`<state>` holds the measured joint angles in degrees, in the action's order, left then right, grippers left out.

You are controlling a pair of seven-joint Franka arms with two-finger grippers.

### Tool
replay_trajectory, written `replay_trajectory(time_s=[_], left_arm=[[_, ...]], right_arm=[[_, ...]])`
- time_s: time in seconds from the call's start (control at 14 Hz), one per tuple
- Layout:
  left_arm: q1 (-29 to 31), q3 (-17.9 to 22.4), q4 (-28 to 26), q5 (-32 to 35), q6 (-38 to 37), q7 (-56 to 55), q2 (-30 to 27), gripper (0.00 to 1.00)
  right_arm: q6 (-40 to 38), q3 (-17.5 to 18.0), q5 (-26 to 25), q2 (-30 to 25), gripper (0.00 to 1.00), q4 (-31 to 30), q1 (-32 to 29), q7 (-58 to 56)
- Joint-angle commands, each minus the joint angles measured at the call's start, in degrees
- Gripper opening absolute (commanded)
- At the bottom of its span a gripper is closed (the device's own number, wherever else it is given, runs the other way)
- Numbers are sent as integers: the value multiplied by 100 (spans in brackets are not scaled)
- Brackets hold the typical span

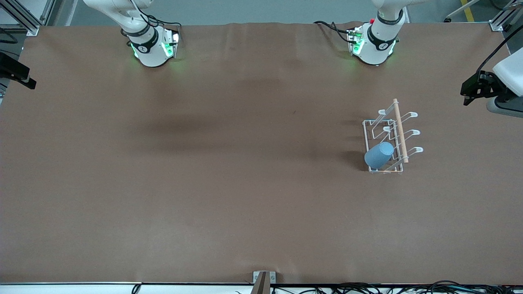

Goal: Hang cup on cup holder

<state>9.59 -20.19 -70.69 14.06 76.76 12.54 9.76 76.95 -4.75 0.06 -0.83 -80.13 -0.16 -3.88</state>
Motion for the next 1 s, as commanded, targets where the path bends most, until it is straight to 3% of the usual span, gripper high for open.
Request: replay_trajectory(time_s=[0.0, 0.21, 0.64, 0.93], left_arm=[[-405, 567, -1032, -568, 479, -277, -763, 100], [-896, 1165, -1622, -1167, 673, -979, -1150, 100], [-1003, 1192, -2378, -1388, 1209, -1359, -1573, 100], [-986, 1228, -2379, -1555, 1192, -1878, -1608, 100]], right_arm=[[92, -34, -24, -84, 100, -117, 59, 27], [92, -26, -24, -84, 100, -117, 68, 27], [92, -26, -24, -75, 100, -117, 68, 27], [84, -26, -24, -75, 100, -117, 68, 27]])
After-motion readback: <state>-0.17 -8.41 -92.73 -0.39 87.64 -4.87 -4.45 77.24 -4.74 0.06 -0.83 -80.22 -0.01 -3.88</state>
